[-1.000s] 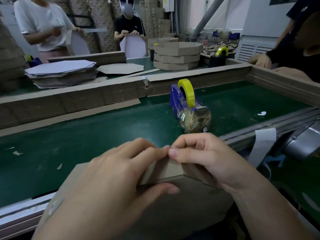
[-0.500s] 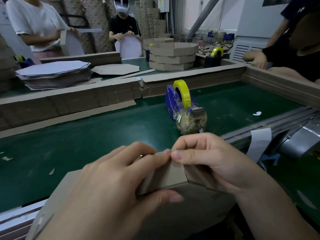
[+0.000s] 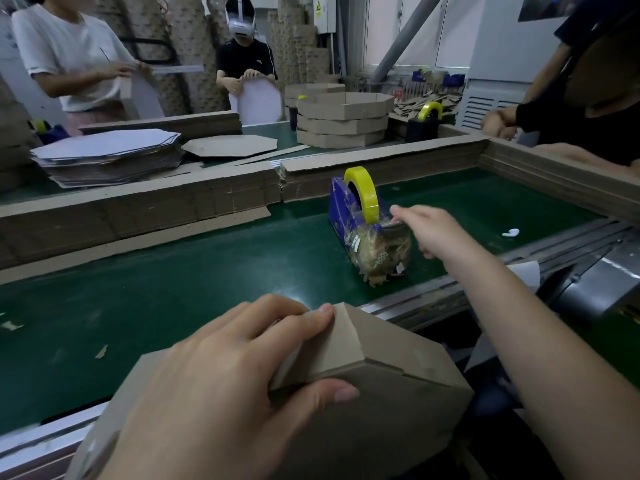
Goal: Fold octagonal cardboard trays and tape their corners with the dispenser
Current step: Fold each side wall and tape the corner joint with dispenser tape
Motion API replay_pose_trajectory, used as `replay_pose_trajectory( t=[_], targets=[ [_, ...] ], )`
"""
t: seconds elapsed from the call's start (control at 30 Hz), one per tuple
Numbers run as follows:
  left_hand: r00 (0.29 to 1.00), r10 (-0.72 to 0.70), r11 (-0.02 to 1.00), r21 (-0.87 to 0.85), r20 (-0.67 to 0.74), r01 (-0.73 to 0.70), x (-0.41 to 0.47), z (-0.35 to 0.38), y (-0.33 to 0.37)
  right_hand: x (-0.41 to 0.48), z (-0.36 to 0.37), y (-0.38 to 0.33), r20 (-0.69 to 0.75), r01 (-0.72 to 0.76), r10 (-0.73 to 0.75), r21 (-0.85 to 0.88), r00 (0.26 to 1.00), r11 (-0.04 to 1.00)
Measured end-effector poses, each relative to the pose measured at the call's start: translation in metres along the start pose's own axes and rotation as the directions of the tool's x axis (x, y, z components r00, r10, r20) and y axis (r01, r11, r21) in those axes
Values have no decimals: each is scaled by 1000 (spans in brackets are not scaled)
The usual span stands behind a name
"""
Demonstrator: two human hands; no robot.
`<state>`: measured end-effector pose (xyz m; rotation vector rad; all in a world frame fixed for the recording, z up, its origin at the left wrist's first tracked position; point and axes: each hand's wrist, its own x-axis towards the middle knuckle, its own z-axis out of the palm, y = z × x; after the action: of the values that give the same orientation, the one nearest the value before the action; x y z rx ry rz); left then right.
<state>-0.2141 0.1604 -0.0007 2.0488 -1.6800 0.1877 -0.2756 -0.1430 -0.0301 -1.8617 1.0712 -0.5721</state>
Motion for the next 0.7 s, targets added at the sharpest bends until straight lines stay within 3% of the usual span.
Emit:
replay_pose_trajectory(
  t=[0.07, 0.13, 0.23, 0.4, 0.57, 0.7],
  targets=[
    [1000, -12, 1000, -4, 4, 12, 1, -1, 0, 8, 6, 0, 58, -101, 100, 26, 993, 995],
    [1000, -13, 1000, -9, -1, 13, 2, 0, -2, 14, 8, -2, 16, -129, 128, 140, 992, 982],
    [1000, -15, 1000, 11, -6, 15, 3, 1, -3, 14, 12, -6, -16, -178, 198, 369, 980, 912],
    [1000, -16, 999, 32, -26, 17, 3, 4, -5, 8, 13, -13, 7, -233, 272, 538, 962, 810],
    [999, -23, 1000, 21, -40, 23, 4, 6, -6, 4, 20, -11, -92, -140, 248, 616, 964, 776],
    [999, -42, 999, 1, -5, 42, 6, 4, -5, -3, 29, 10, -181, 17, 155, 702, 971, 712]
  ],
)
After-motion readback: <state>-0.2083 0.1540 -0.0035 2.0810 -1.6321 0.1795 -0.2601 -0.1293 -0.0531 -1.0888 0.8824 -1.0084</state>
